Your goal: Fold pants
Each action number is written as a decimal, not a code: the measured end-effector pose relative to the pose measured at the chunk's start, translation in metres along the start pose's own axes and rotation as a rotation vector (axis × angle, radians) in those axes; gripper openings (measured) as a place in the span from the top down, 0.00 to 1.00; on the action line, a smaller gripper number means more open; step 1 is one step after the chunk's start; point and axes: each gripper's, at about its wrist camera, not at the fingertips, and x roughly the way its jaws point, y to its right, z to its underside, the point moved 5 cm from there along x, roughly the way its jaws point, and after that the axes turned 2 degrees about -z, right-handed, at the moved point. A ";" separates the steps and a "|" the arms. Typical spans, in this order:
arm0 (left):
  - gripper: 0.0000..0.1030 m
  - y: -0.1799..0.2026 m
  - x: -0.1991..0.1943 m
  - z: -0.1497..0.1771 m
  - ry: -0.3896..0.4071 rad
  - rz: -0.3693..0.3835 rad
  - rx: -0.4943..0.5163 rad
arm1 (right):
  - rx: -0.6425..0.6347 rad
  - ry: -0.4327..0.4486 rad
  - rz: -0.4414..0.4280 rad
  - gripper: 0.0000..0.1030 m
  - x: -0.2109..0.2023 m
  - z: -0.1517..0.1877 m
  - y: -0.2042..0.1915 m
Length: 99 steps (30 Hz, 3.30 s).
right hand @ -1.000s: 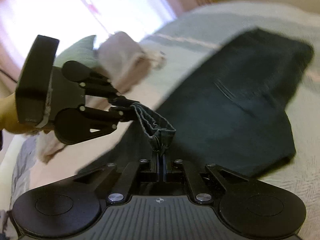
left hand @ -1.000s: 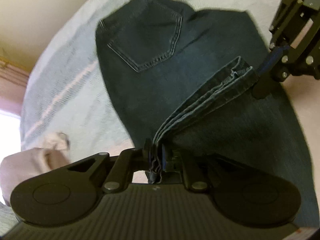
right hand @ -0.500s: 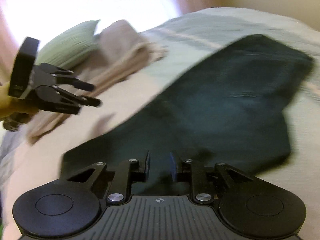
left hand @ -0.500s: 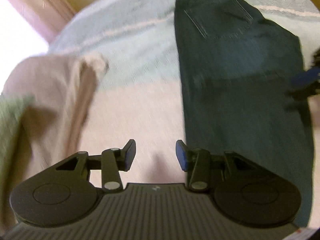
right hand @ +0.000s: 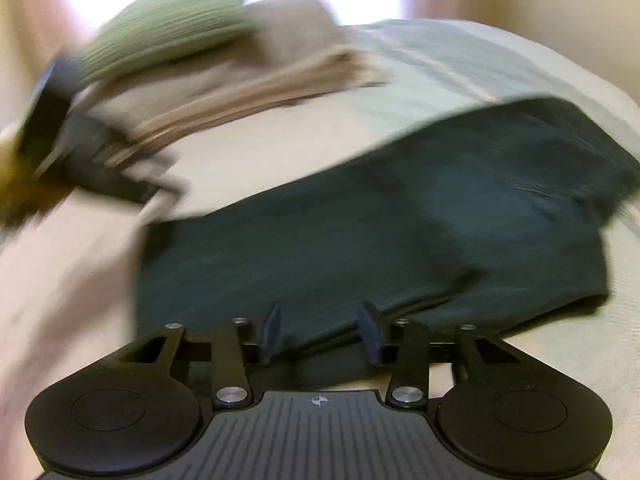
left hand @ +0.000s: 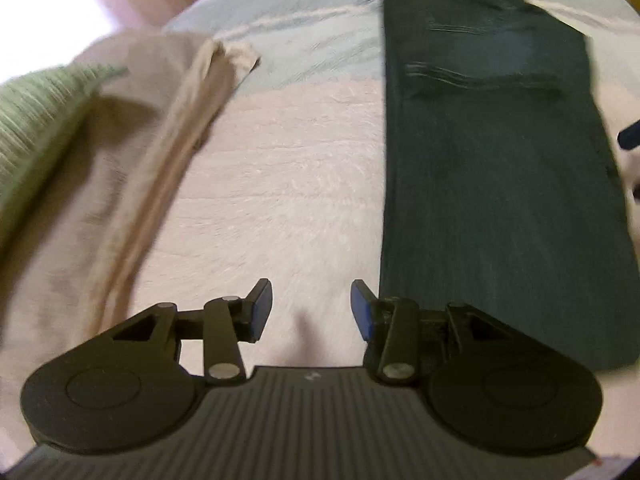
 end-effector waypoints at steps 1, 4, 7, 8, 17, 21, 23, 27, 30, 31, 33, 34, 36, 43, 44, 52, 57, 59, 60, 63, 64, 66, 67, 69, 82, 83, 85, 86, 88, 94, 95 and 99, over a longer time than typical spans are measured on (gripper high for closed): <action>0.62 0.002 -0.012 0.008 0.019 0.006 0.034 | -0.051 -0.008 -0.020 0.56 -0.002 0.008 -0.023; 0.59 0.021 -0.042 0.034 0.065 0.029 0.210 | -0.230 -0.015 -0.062 0.55 -0.006 0.034 -0.094; 0.55 0.052 -0.058 0.063 0.116 0.042 0.439 | -0.375 -0.003 -0.044 0.55 0.002 0.052 -0.141; 0.52 0.063 -0.061 0.071 0.140 0.048 0.497 | -0.427 -0.004 -0.021 0.55 0.008 0.057 -0.154; 0.32 0.121 -0.014 0.106 0.304 -0.015 0.869 | -0.821 -0.108 0.262 0.55 0.076 0.101 -0.160; 0.35 0.124 0.005 0.103 0.361 -0.062 0.933 | -0.885 -0.108 0.279 0.54 0.085 0.104 -0.145; 0.48 0.120 0.010 0.101 0.377 -0.078 0.969 | -0.910 -0.103 0.276 0.54 0.084 0.105 -0.144; 0.75 0.110 0.020 0.091 0.372 -0.078 1.029 | -0.874 -0.097 0.268 0.55 0.077 0.104 -0.140; 0.86 0.107 0.018 0.085 0.360 -0.048 1.053 | -0.856 -0.096 0.270 0.69 0.071 0.098 -0.139; 0.87 0.106 0.016 0.083 0.357 -0.041 1.048 | -0.850 -0.100 0.270 0.81 0.069 0.095 -0.138; 0.90 0.103 0.010 0.077 0.354 -0.033 1.031 | -0.811 -0.106 0.266 0.88 0.063 0.087 -0.136; 0.91 0.101 0.006 0.073 0.350 -0.030 1.021 | -0.787 -0.109 0.253 0.91 0.059 0.082 -0.134; 0.92 0.097 -0.002 0.067 0.343 -0.026 0.997 | -0.772 -0.114 0.226 0.92 0.048 0.073 -0.136; 0.94 0.082 -0.054 0.062 0.357 -0.060 0.917 | -0.773 -0.113 0.189 0.94 0.004 0.054 -0.173; 0.94 0.081 -0.064 0.065 0.356 -0.059 0.911 | -0.767 -0.112 0.185 0.94 -0.003 0.053 -0.180; 0.94 0.112 -0.164 0.149 0.277 -0.007 0.843 | -0.847 -0.126 0.017 0.94 -0.071 0.092 -0.264; 0.94 0.175 -0.251 0.235 0.157 0.080 0.731 | -0.940 -0.178 -0.226 0.94 -0.124 0.162 -0.327; 0.94 0.204 -0.276 0.266 0.115 0.131 0.685 | -0.956 -0.211 -0.321 0.94 -0.144 0.194 -0.348; 0.93 0.218 -0.283 0.280 0.095 0.153 0.656 | -0.951 -0.227 -0.352 0.94 -0.150 0.207 -0.355; 0.88 0.241 -0.288 0.296 0.064 0.184 0.606 | -0.899 -0.280 -0.401 0.91 -0.151 0.238 -0.362; 0.87 0.242 -0.286 0.299 0.032 0.200 0.587 | -0.899 -0.285 -0.391 0.88 -0.150 0.244 -0.362; 0.84 0.239 -0.283 0.308 -0.038 0.237 0.572 | -0.871 -0.321 -0.375 0.78 -0.148 0.249 -0.356; 0.84 0.233 -0.283 0.310 -0.060 0.244 0.563 | -0.846 -0.341 -0.368 0.68 -0.148 0.247 -0.348; 0.84 0.215 -0.285 0.312 -0.108 0.261 0.508 | -0.794 -0.368 -0.354 0.62 -0.153 0.249 -0.329; 0.60 0.128 -0.187 0.146 0.020 0.403 -0.022 | 0.250 -0.104 -0.141 0.50 -0.124 0.161 -0.181; 0.60 0.129 -0.176 0.136 0.030 0.431 -0.034 | 0.312 -0.084 -0.137 0.50 -0.117 0.155 -0.170; 0.60 0.133 -0.154 0.121 0.036 0.470 -0.043 | 0.416 -0.044 -0.133 0.50 -0.098 0.149 -0.154; 0.60 0.136 -0.145 0.116 0.034 0.485 -0.046 | 0.448 -0.040 -0.128 0.49 -0.086 0.147 -0.147; 0.60 0.141 -0.125 0.111 0.022 0.521 -0.050 | 0.467 -0.066 -0.084 0.49 -0.068 0.150 -0.137; 0.60 0.150 -0.086 0.112 -0.054 0.626 -0.050 | 0.511 -0.104 -0.082 0.49 -0.055 0.165 -0.121; 0.60 0.150 -0.083 0.113 -0.065 0.648 -0.065 | 0.517 -0.106 -0.091 0.49 -0.055 0.167 -0.123; 0.60 0.145 -0.074 0.113 -0.099 0.728 -0.123 | 0.606 -0.121 -0.159 0.50 -0.052 0.171 -0.124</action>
